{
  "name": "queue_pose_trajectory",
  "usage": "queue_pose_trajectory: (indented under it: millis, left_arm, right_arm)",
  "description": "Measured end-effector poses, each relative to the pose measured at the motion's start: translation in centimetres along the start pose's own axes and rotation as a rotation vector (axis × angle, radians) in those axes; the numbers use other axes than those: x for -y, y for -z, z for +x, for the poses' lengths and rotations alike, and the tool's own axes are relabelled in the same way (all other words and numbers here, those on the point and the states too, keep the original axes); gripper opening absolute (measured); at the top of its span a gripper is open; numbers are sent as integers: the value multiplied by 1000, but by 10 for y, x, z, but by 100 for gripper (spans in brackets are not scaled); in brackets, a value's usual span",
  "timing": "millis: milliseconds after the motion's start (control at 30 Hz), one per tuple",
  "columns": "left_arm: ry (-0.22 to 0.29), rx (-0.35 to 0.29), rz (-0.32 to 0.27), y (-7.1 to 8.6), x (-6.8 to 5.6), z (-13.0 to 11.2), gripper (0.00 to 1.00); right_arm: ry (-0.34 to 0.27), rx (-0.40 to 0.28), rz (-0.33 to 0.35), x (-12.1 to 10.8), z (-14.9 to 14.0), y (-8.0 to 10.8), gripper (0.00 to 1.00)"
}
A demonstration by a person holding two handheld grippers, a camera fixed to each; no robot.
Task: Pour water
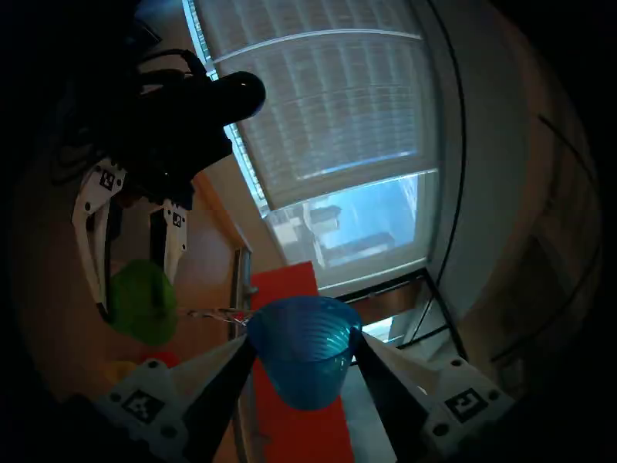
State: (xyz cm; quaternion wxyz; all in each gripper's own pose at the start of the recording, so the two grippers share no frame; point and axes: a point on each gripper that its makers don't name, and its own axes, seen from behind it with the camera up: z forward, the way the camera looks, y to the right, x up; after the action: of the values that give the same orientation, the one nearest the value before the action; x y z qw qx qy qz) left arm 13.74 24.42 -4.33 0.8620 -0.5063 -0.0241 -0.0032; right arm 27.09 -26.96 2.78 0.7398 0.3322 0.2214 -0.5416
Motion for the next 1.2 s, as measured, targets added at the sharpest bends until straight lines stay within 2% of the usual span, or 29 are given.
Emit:
queue_pose_trajectory:
  millis: [1200]
  left_arm:
    - [-15,-3,6,-1,1,0,84]
  right_arm:
    - [122,-3,-27,-10,2,0,90]
